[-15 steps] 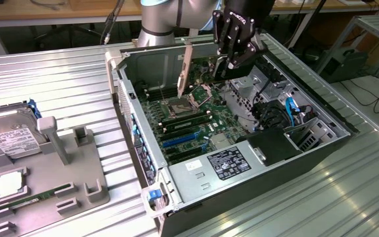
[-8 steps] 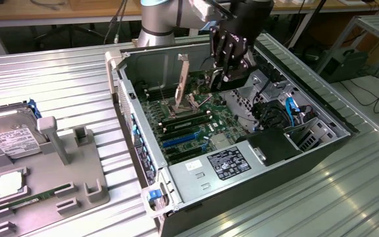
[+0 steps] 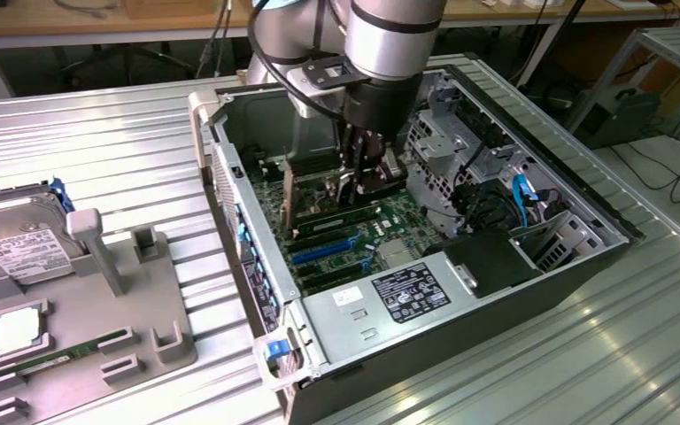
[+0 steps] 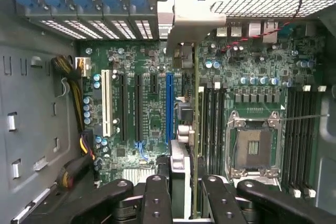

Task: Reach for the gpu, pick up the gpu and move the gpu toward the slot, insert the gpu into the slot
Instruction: 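Insert the gpu into the slot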

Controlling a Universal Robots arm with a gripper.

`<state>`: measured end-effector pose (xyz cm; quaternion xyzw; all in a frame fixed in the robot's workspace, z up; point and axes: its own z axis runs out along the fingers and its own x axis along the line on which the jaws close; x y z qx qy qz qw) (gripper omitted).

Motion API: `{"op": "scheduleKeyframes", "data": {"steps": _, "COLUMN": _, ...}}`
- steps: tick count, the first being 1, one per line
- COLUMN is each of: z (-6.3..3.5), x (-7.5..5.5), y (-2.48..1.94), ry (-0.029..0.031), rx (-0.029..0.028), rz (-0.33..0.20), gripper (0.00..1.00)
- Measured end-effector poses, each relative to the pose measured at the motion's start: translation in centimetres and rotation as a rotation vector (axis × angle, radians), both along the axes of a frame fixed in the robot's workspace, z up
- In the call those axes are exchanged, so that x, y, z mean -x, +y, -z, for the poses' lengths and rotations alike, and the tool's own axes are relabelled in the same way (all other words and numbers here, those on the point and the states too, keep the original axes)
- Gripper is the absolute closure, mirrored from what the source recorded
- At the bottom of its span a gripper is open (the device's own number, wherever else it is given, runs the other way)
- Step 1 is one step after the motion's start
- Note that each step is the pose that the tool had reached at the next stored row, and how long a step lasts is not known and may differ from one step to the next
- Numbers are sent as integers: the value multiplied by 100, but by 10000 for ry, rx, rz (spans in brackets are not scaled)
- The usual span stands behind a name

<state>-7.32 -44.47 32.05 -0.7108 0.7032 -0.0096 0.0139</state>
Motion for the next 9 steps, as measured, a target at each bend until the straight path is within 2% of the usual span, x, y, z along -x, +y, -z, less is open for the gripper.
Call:
{"op": "scheduleKeyframes", "data": {"steps": 1, "z": 64, "x": 39, "y": -25, "ry": -1, "rx": -3, "rz": -205, "gripper": 72}}
{"op": "scheduleKeyframes", "data": {"steps": 9, "z": 195, "x": 78, "y": -26, "ry": -1, "rx": -2, "rz": -327, "gripper": 72}}
